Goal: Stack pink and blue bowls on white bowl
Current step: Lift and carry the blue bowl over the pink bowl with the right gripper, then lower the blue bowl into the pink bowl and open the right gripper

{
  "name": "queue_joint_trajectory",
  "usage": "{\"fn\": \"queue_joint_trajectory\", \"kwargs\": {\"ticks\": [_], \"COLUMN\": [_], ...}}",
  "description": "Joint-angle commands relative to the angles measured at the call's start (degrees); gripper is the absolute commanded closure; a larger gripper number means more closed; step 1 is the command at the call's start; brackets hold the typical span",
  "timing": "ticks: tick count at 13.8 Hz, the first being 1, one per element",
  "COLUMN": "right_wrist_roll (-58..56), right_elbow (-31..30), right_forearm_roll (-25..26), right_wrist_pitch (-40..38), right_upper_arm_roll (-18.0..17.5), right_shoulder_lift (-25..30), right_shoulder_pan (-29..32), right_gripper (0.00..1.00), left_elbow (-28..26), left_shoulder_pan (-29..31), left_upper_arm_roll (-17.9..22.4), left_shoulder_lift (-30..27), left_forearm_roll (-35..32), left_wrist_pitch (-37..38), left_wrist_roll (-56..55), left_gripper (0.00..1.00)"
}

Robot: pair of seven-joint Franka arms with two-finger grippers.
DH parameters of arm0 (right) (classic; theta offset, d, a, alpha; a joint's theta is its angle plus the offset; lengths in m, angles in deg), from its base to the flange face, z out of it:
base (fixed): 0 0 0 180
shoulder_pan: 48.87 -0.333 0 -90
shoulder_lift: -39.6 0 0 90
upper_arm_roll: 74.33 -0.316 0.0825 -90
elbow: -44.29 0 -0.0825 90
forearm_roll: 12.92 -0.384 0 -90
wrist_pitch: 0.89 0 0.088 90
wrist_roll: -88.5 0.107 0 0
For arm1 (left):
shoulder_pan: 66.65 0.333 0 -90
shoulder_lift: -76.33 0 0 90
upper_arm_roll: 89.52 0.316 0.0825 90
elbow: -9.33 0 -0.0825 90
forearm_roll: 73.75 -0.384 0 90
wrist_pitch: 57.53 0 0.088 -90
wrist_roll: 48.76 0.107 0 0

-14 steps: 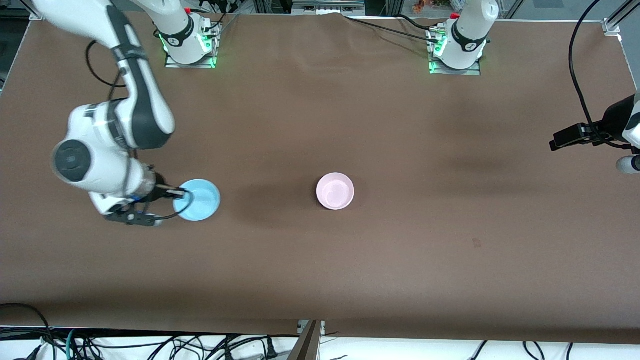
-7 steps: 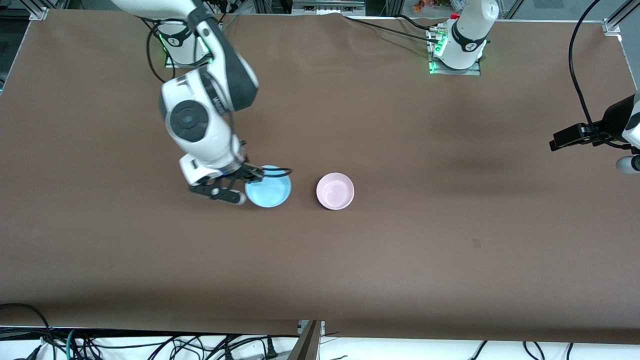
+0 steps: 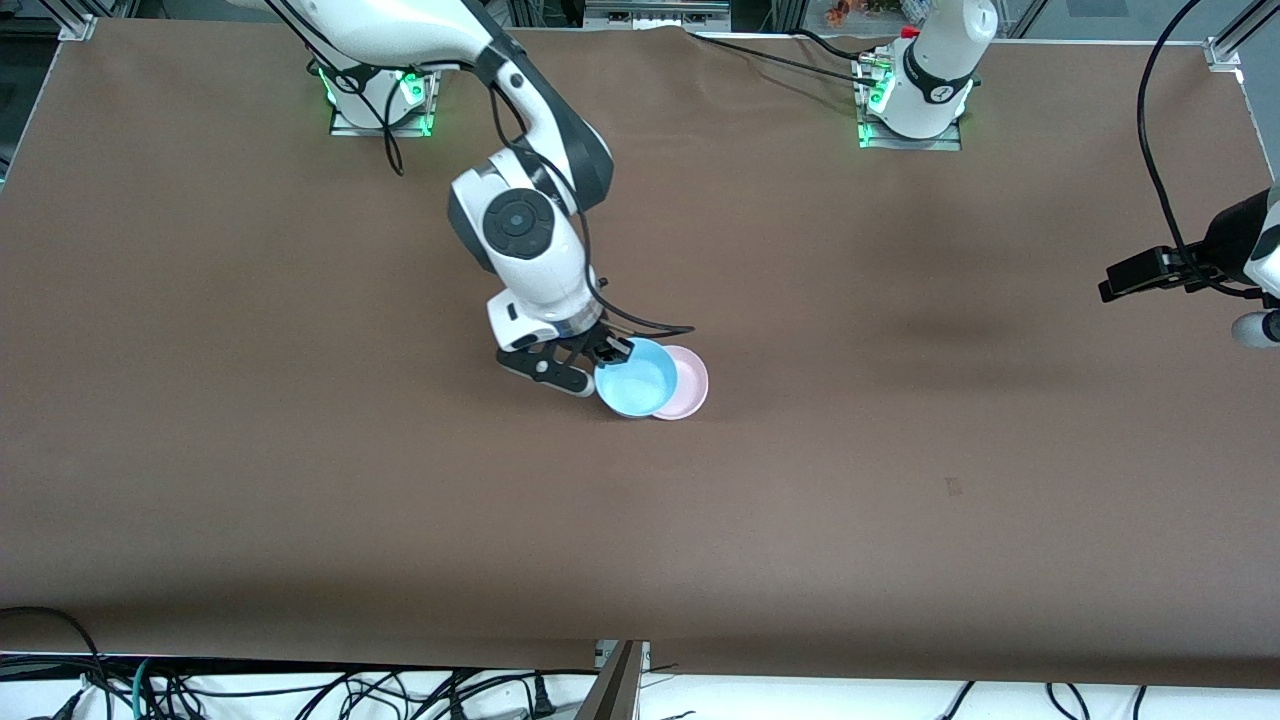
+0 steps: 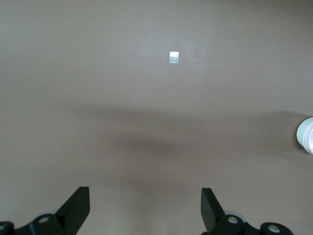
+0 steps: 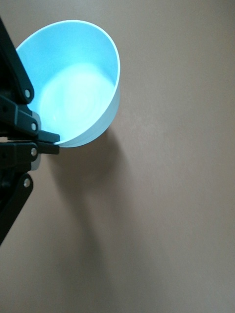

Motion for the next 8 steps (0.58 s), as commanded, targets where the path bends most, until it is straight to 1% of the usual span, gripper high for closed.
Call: {"fn": "queue_joint_trajectory", "kwargs": {"ticks": [1, 4, 8], "right_wrist_roll": [3.25, 3.96, 5.80], "right_elbow": [2.29, 2.29, 2.29], "right_forearm_roll": [-0.39, -0.48, -0.39], "right_wrist_pitch": [1.69, 2.65, 7.93], "right_upper_arm_roll": [-0.04, -0.13, -1.01], "right_shoulder_lift": [-2.19, -2.97, -5.52], "right_shoulder_pan": [-1.34, -1.88, -2.14], "right_gripper": [1.00, 1.00, 1.00], "left_elbow": [0.54, 0.54, 0.54], "left_shoulder_pan": [-0.28, -0.28, -0.28], "left_upper_arm_roll": [0.04, 0.04, 0.04], "left_shoulder_lift": [0.05, 0.05, 0.05], "left_forearm_roll": [-0.71, -0.71, -0.70], "left_wrist_pitch": [0.43, 0.43, 0.43], "left_wrist_roll": [-0.55, -0.55, -0.55], "left_gripper": [0.00, 0.00, 0.00]}}
